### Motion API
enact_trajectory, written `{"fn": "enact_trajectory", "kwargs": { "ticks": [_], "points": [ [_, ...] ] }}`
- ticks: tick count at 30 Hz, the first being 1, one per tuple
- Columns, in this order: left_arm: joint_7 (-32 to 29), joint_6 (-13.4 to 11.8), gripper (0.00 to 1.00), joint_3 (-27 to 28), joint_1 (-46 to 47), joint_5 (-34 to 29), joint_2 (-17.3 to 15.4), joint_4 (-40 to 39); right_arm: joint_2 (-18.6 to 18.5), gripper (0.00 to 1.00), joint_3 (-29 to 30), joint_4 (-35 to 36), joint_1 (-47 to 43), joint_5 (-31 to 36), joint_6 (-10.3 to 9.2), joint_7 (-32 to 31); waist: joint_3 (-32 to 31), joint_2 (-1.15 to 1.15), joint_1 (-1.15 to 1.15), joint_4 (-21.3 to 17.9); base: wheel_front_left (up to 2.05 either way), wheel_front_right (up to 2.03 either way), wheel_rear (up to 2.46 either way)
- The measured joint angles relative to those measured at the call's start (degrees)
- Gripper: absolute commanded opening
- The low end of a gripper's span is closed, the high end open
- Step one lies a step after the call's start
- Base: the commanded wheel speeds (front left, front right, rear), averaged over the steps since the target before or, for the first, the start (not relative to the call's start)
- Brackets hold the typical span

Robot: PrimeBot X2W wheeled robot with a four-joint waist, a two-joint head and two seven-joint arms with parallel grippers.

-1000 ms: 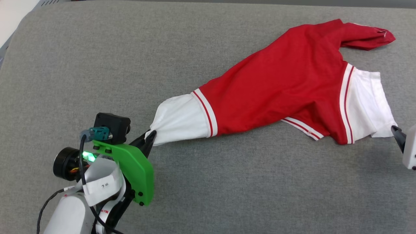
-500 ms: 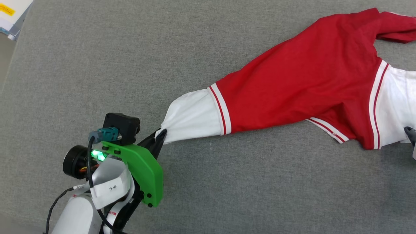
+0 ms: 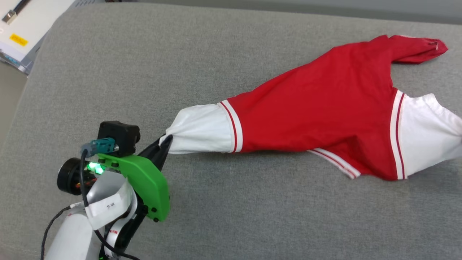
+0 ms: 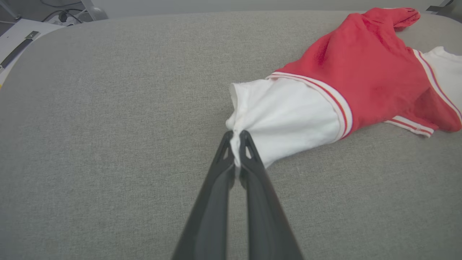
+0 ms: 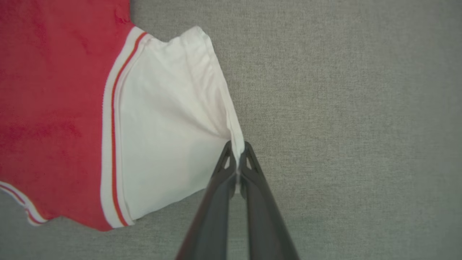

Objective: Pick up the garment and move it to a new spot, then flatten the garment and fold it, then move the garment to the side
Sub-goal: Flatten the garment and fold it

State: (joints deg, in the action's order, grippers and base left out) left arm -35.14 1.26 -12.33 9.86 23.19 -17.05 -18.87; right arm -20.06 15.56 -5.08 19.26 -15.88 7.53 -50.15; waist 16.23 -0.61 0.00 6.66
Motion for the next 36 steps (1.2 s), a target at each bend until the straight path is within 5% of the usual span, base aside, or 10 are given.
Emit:
{"fn": "enact_trajectory", "kwargs": {
  "ticks": [10, 21, 36],
  "points": [
    [0.6, 0.0, 0.0, 4.7, 2.1, 0.8, -3.5, -3.0, -4.6, 0.0, 1.3, 7.1, 2.6, -4.7, 0.0, -1.2, -8.0, 0.0, 0.0, -2.4, 0.0, 0.0, 0.0],
    [2.5, 0.0, 0.0, 9.9, 9.4, 1.1, -6.4, -7.3, -2.6, 0.0, 2.4, 12.8, 11.0, -11.2, 0.0, -2.0, -14.2, 0.0, 0.0, -6.1, 0.0, 0.0, 0.0],
    [3.9, 0.6, 0.0, 14.7, 24.0, 4.2, -9.5, -4.7, -4.1, 0.0, -0.3, 9.8, 25.6, -9.4, 0.0, 2.9, -11.8, 0.0, 0.0, -8.4, 0.0, 0.0, 0.0]
  ]
}}
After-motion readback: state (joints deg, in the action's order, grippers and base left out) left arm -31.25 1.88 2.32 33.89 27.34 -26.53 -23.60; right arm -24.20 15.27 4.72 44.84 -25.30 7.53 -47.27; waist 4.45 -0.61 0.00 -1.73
